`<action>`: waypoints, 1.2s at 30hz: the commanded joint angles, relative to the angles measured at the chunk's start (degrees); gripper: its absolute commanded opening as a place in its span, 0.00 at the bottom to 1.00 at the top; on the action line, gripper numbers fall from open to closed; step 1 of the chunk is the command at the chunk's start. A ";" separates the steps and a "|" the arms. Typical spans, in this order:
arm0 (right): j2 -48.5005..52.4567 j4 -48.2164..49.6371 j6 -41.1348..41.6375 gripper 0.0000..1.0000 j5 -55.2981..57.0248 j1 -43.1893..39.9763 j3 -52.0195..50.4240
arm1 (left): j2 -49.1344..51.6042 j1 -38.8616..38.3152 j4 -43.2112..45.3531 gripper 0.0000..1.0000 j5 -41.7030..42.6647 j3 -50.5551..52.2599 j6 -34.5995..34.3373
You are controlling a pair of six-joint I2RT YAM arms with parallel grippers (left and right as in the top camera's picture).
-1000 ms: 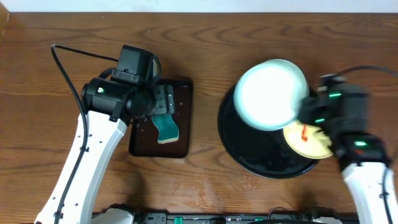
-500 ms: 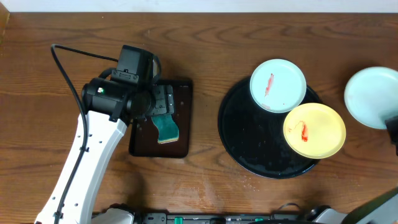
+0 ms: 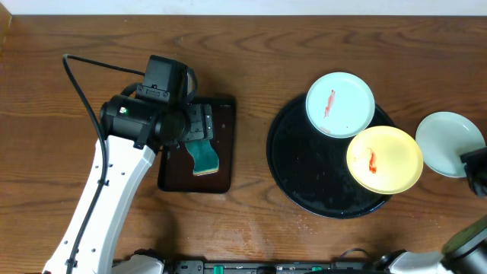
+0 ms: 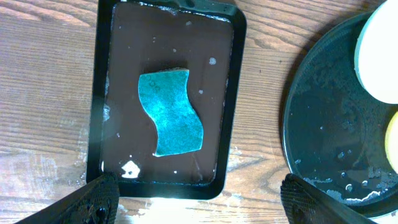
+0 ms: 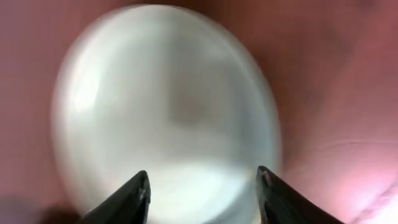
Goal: Clean dirty plates on tray and stack at the side
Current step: 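Lift the pale green plate and place it on the table right of the tray, then push the yellow plate toward the tray center with the right gripper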
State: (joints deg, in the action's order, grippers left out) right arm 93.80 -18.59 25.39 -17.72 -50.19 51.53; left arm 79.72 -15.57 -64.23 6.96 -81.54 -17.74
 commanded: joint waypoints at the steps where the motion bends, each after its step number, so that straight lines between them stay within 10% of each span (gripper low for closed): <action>1: -10.84 -3.91 -4.61 0.51 -11.23 3.67 2.32 | -0.11 0.07 -0.20 0.84 -0.09 -0.33 0.55; 12: -21.38 -25.64 -14.73 0.53 16.85 22.73 0.63 | -0.09 0.09 -0.20 0.84 -0.09 -0.33 0.55; 25: -9.53 -19.39 -11.17 0.51 21.16 25.33 -4.02 | -0.11 0.07 -0.20 0.84 -0.09 -0.33 0.57; 28: -6.60 -19.06 -11.45 0.37 17.55 25.33 -4.02 | -0.09 0.07 -0.20 0.84 -0.09 -0.33 0.55; 31: -6.27 -20.24 -12.37 0.01 17.14 25.33 -3.96 | -0.09 0.07 -0.20 0.84 -0.09 -0.33 0.55; 36: -10.56 -23.43 -12.15 0.01 16.74 25.33 -3.87 | -0.09 0.07 -0.20 0.84 -0.09 -0.33 0.55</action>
State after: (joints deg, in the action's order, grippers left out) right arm 85.91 -41.06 13.17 -0.73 -25.45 47.83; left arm 79.72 -15.57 -64.23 6.96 -81.54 -17.74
